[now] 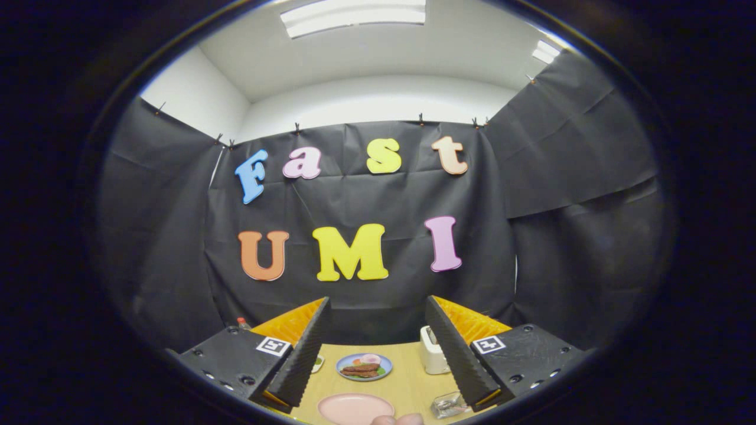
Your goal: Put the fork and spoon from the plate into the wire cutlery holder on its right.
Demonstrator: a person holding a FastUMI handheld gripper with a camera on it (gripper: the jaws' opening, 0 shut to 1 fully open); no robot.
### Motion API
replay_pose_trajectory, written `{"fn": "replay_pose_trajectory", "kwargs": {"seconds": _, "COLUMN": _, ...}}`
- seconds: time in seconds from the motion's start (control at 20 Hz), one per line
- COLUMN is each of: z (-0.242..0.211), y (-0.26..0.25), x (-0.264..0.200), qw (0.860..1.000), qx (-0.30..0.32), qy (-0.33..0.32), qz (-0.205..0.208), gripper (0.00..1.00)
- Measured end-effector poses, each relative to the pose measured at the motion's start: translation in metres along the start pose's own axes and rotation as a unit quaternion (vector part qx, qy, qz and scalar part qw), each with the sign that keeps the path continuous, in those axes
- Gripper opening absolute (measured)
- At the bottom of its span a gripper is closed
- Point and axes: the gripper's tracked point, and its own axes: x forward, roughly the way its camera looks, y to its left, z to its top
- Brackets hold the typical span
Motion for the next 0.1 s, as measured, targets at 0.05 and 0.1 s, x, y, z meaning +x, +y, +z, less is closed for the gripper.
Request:
{"fn": "replay_pose_trajectory", "kwargs": {"seconds": 0.05, "z": -0.0010, "y": 0.0010, "x": 0.0003, "qw": 1.000, "qx": 0.000, "qy": 0.002, "qz": 0.001, "gripper": 0.96}}
{"fn": "replay_pose_trajectory", "kwargs": {"seconds": 0.1, "z": 0.0007, "y": 0.0006, "x": 0.0002, "qw": 1.000, "qx": -0.001, "qy": 0.001, "qz": 0.000, "gripper": 0.96}}
